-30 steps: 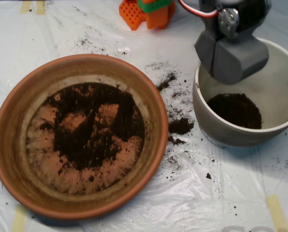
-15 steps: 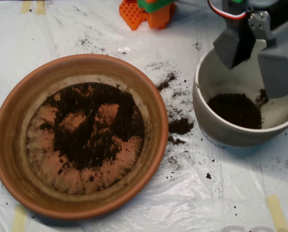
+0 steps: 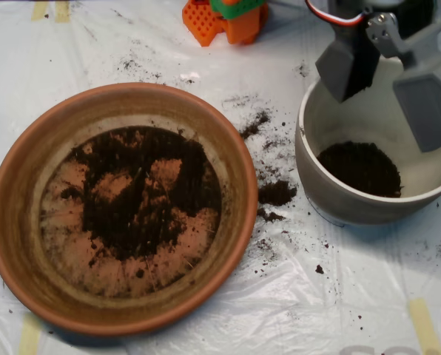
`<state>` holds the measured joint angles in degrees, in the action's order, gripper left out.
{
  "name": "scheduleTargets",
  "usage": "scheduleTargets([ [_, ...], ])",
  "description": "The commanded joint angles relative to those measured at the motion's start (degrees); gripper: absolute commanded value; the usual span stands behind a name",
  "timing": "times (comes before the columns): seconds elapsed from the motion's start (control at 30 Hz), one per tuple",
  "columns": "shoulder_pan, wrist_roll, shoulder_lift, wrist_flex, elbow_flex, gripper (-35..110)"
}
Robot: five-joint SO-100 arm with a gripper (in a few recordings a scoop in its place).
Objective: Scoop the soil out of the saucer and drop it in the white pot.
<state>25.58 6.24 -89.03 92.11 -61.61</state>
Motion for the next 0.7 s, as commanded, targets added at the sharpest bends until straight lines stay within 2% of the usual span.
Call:
scheduleTargets([
  [0.0,-1.05,-0.26,-5.8,0.79,3.34,37],
  [0.27,-11.95,-4.92,-0.97,6.5,20.21,39],
  [0.53,-25.49,-6.94,2.11,8.26,19.42,39],
  [0.67,-31.73,-5.8,1.14,3.16,9.32,40],
])
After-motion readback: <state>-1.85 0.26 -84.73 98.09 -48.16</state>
